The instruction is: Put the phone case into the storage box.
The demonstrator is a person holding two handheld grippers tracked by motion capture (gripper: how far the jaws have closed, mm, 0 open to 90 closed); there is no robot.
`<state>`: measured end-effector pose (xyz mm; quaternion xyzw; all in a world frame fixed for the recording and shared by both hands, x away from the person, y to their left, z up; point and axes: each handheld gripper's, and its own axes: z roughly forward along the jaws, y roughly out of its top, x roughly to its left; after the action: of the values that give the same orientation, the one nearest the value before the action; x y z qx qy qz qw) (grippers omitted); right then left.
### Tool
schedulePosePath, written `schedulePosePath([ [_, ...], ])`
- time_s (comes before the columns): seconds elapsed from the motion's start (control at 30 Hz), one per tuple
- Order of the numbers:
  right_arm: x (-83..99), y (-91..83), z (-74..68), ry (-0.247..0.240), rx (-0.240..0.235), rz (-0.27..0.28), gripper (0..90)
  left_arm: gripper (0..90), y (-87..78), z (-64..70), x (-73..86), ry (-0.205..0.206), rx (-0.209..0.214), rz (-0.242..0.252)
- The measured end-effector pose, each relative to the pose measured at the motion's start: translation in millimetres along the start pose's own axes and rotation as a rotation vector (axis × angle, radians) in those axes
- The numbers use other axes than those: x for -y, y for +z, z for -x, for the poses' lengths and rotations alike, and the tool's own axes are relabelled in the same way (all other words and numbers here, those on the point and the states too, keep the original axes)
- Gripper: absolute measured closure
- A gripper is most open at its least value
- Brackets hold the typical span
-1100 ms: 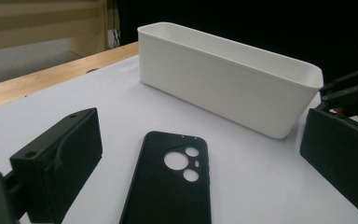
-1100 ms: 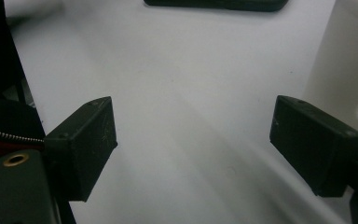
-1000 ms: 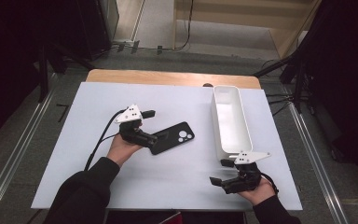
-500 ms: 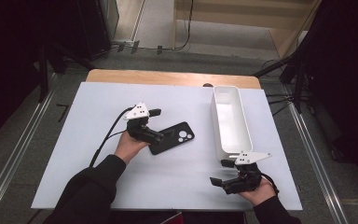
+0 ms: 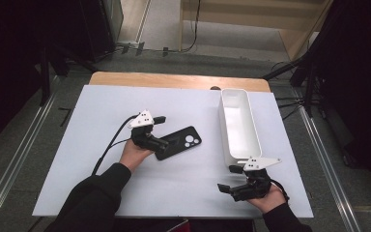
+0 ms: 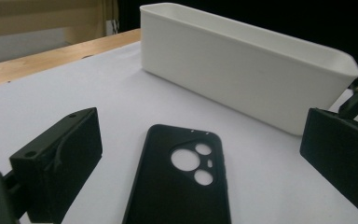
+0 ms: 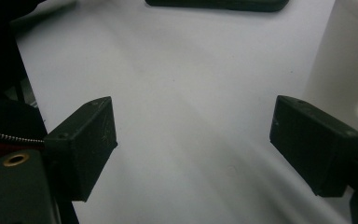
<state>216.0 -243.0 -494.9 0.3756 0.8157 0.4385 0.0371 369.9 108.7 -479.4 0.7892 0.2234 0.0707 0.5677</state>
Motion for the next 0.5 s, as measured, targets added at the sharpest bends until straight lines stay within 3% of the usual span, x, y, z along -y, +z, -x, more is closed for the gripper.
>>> schedulePosePath([
  [0.5, -0.1, -0.4, -0.7, 0.002, -0.006, -0.001, 13.1, 0.0, 11.2, -5.5, 20.4, 0.003, -0.014, -0.092],
])
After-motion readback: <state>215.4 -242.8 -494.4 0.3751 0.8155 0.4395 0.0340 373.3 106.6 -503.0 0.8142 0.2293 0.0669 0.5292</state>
